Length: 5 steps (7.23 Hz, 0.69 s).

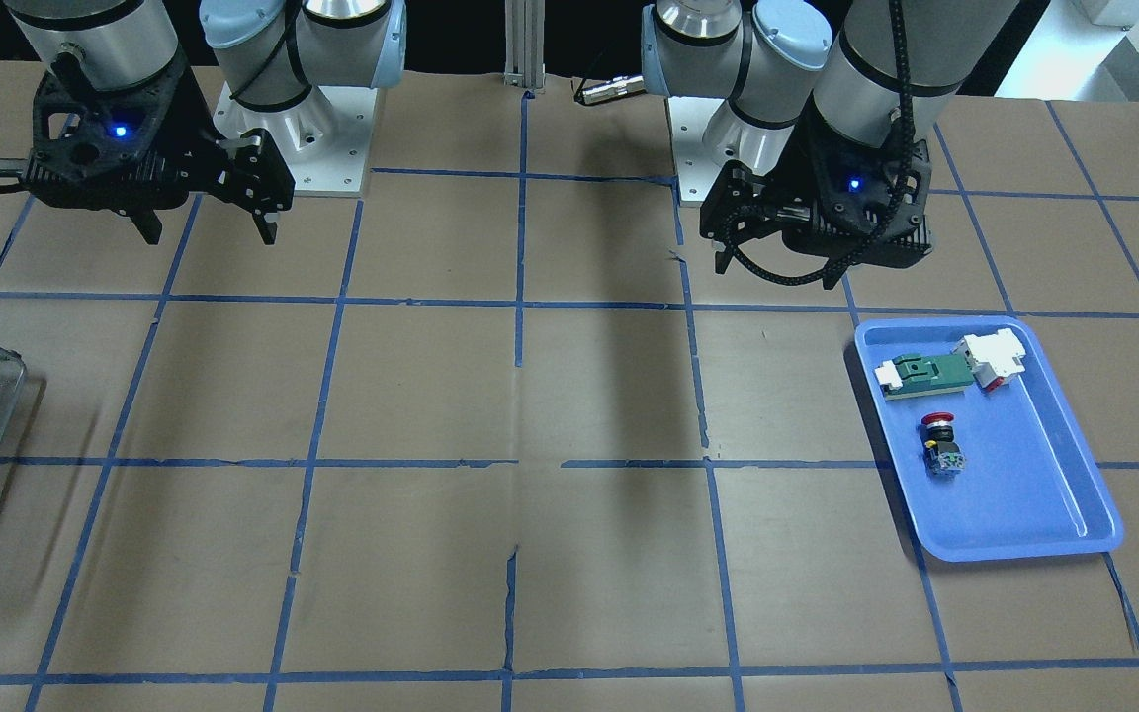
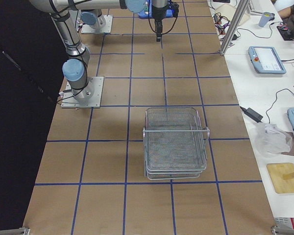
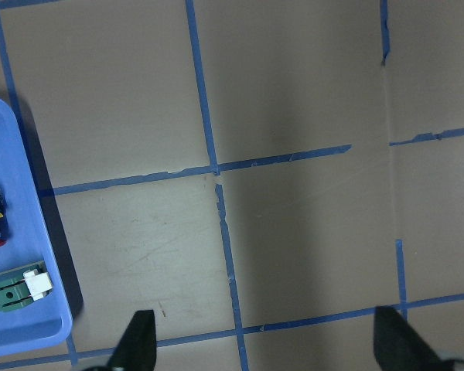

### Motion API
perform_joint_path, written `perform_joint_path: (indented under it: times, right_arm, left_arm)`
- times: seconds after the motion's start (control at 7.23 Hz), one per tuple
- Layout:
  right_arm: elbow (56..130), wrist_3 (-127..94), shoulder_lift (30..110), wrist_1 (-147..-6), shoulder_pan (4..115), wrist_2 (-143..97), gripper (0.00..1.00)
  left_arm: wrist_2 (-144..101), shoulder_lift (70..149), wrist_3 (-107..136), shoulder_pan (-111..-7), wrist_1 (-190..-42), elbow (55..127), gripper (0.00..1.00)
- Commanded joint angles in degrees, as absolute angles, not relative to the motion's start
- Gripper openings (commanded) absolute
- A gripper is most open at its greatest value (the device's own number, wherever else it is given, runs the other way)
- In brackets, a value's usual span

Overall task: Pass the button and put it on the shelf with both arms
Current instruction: 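Move the left gripper down toward the red push-button in the blue tray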

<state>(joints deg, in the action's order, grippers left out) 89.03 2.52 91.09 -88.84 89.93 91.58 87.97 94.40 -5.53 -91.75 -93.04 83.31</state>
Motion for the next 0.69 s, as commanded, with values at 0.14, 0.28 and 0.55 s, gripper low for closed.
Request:
perform_joint_path:
  times: [0.14,0.28,0.55]
  right_arm:
    - [89.0,2.6,91.1,-88.9,89.9,91.5,1.0]
    - [89.1,2.7,91.1,-88.9,89.9,91.4,1.0]
    - [89.1,2.7,91.1,-88.9,89.9,91.1,1.0]
  left_arm:
    - [88.1,94.5,-6.2,-89.0,-93.3,83.4,1.0]
    - [88.1,95.4,-6.4,-84.8,-93.0,83.4,1.0]
    - [88.0,97.6,-10.4,-76.5,-92.3,85.7,1.0]
